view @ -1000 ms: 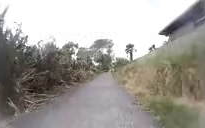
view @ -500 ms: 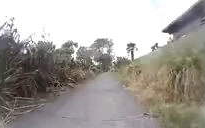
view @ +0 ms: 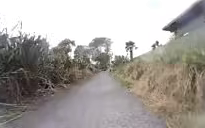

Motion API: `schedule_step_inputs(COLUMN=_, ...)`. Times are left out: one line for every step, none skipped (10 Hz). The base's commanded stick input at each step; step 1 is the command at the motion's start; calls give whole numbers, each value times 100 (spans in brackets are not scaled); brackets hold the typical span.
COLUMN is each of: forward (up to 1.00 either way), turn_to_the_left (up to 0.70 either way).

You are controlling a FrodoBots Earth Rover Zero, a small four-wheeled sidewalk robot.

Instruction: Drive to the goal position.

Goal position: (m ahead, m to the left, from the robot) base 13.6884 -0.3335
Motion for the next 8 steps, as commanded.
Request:
schedule_step_inputs(forward=100, turn_to_the_left=-6)
schedule_step_inputs(forward=100, turn_to_the_left=-5)
schedule_step_inputs(forward=100, turn_to_the_left=0)
schedule_step_inputs(forward=100, turn_to_the_left=0)
schedule_step_inputs(forward=100, turn_to_the_left=0)
schedule_step_inputs(forward=100, turn_to_the_left=0)
schedule_step_inputs(forward=100, turn_to_the_left=0)
schedule_step_inputs(forward=100, turn_to_the_left=0)
